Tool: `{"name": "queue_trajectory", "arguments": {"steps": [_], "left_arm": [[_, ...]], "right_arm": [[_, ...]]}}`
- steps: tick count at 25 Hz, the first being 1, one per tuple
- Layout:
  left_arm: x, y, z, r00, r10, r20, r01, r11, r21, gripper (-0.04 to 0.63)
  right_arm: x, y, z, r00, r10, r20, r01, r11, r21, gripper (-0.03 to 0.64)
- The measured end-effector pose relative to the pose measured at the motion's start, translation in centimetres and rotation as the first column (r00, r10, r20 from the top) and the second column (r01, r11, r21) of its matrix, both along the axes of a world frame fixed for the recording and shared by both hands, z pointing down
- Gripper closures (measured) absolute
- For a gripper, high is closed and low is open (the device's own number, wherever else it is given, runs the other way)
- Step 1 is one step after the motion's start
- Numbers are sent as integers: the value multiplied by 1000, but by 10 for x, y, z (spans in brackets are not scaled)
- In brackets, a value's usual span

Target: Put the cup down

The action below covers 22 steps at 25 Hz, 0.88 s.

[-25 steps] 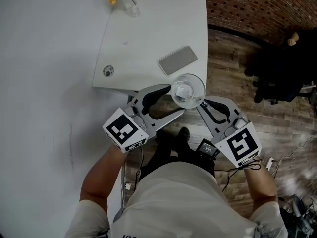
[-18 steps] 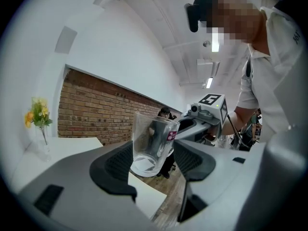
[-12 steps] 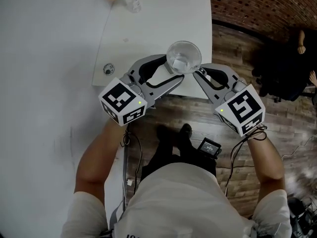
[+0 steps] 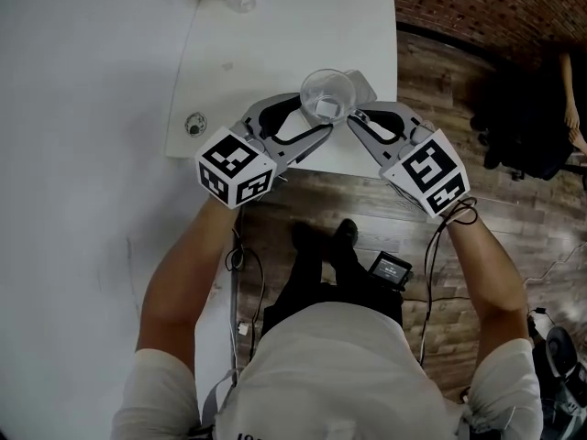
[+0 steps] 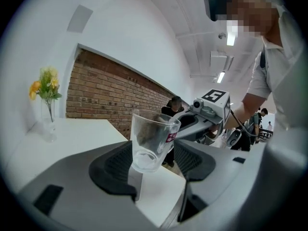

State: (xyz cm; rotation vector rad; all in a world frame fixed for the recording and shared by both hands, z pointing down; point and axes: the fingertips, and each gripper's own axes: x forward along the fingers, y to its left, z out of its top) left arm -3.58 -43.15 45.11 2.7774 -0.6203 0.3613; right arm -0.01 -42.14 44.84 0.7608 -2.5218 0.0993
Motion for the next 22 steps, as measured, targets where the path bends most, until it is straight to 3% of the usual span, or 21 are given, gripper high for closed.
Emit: {"name": "queue_trajectory", "arguments": {"steps": [12, 22], "left_arm": [[-1, -23, 74, 996, -18, 89, 26, 995, -99, 325], [-1, -34, 107, 989, -25, 145, 43, 992, -122, 325]], "right_arm": [[-2, -23, 73, 1000, -14, -26, 13, 998, -65, 581], [-2, -34, 108, 999, -21, -29, 19, 997, -80, 581]]}}
